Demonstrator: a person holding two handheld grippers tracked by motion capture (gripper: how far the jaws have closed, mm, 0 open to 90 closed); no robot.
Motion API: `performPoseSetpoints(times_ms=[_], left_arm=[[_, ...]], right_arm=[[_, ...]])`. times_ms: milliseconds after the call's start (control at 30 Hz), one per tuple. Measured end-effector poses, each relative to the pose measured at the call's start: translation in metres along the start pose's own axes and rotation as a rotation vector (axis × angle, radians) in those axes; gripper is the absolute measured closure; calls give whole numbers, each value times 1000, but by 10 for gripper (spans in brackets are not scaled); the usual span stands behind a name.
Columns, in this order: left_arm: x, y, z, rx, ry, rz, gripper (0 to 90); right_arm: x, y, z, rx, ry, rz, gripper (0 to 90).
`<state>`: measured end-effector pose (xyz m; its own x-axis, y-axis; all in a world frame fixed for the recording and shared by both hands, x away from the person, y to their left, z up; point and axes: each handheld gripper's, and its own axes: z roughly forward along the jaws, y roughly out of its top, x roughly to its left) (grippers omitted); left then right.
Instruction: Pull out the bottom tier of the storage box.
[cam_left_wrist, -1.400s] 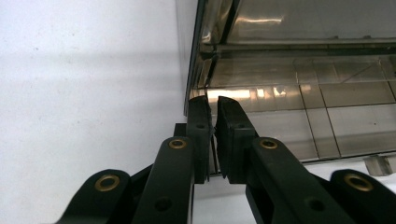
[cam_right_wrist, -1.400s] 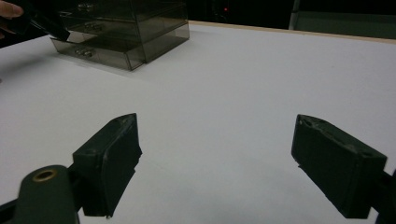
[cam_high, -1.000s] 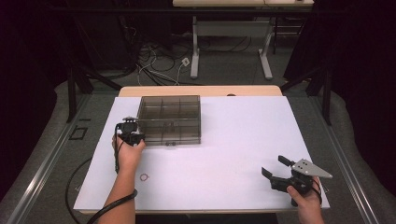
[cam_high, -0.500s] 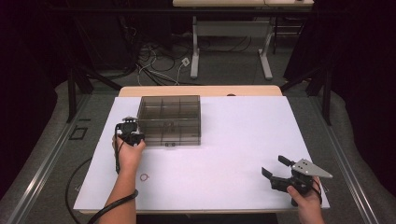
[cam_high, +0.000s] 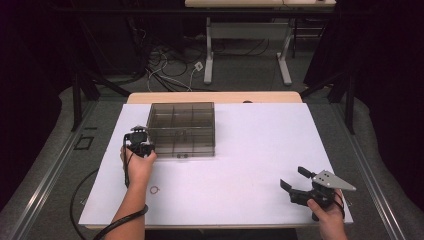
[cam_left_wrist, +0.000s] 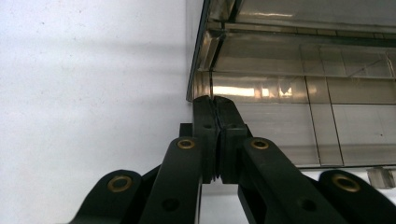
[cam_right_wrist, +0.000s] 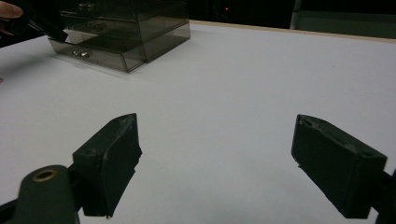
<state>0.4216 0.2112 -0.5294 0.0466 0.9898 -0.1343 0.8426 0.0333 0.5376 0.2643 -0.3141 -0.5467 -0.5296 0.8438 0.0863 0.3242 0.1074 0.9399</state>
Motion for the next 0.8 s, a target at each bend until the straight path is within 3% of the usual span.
performPoseSetpoints(times_ms=[800], left_arm=[[1, -10, -10, 9, -5, -15, 890]], right_arm=[[0, 0, 0, -1, -1, -1, 147]])
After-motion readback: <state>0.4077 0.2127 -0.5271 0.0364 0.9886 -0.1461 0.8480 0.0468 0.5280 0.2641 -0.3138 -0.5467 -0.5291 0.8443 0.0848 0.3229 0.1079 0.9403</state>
